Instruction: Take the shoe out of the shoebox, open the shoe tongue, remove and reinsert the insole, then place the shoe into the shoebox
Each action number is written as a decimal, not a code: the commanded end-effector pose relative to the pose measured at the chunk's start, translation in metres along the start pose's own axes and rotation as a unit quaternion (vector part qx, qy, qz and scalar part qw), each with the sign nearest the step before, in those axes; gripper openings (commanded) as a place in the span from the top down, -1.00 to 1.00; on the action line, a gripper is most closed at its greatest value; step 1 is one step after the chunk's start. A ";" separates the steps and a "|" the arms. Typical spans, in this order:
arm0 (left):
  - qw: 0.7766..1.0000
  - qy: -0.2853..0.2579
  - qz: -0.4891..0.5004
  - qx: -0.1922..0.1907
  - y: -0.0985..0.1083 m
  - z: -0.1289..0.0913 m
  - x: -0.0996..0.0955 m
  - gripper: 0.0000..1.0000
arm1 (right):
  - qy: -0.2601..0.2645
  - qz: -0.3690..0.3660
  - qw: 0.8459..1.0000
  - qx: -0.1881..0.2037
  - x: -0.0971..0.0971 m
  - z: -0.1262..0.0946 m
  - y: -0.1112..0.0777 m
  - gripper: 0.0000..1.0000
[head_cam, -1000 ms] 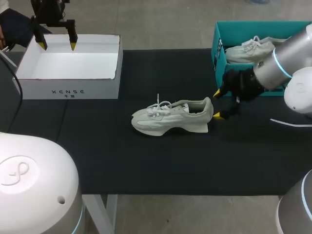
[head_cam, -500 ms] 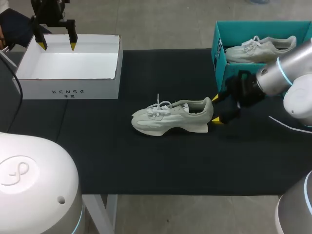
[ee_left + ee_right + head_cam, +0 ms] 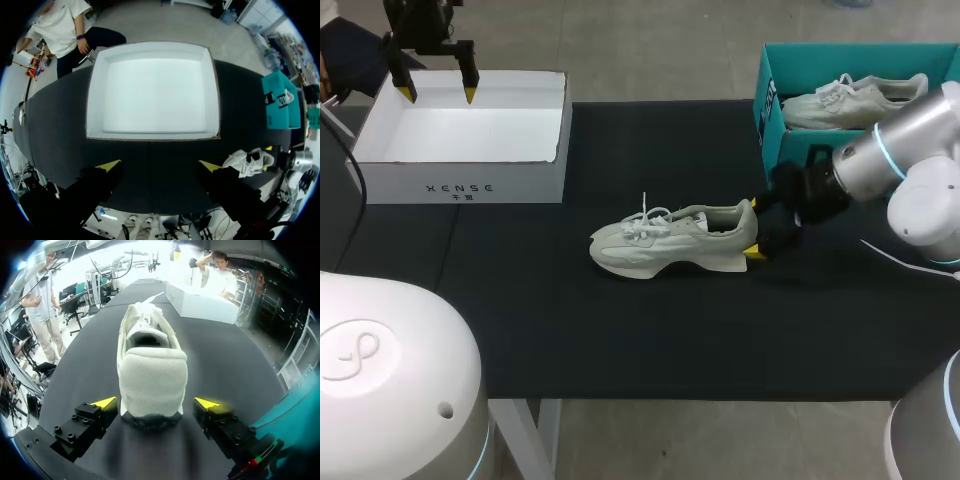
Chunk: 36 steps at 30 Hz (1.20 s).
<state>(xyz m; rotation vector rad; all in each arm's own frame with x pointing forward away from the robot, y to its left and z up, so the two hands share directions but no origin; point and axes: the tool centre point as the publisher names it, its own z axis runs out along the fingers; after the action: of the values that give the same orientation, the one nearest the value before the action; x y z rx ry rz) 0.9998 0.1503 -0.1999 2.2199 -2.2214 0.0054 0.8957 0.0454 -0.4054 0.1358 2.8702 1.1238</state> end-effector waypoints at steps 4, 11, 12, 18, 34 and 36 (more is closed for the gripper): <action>1.000 -0.001 0.000 0.000 0.000 0.000 0.000 -1.00 | 0.006 0.001 1.000 -0.002 -0.005 0.013 0.000 -1.00; 1.000 -0.001 0.000 0.000 0.000 0.000 0.000 -1.00 | 0.015 -0.002 1.000 -0.007 -0.002 0.025 0.006 -1.00; 1.000 -0.001 0.000 0.000 0.000 0.000 0.000 -1.00 | 0.018 -0.003 1.000 -0.008 -0.002 0.027 0.007 -1.00; 1.000 -0.001 0.000 0.000 0.000 0.000 0.000 -1.00 | 0.023 -0.002 1.000 -0.010 -0.002 0.036 0.009 -1.00; 1.000 -0.001 0.000 0.000 0.000 0.000 0.000 -1.00 | 0.022 0.000 1.000 -0.014 -0.002 0.043 0.010 1.00; 1.000 -0.001 0.000 0.000 0.000 0.000 0.000 -1.00 | 0.022 0.000 1.000 -0.014 -0.002 0.043 0.010 1.00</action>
<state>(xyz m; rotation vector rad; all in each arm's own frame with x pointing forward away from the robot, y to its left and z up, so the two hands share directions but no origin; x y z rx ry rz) 0.9998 0.1502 -0.1999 2.2198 -2.2214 0.0054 0.8987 0.0781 -0.4258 0.1126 2.8931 1.1820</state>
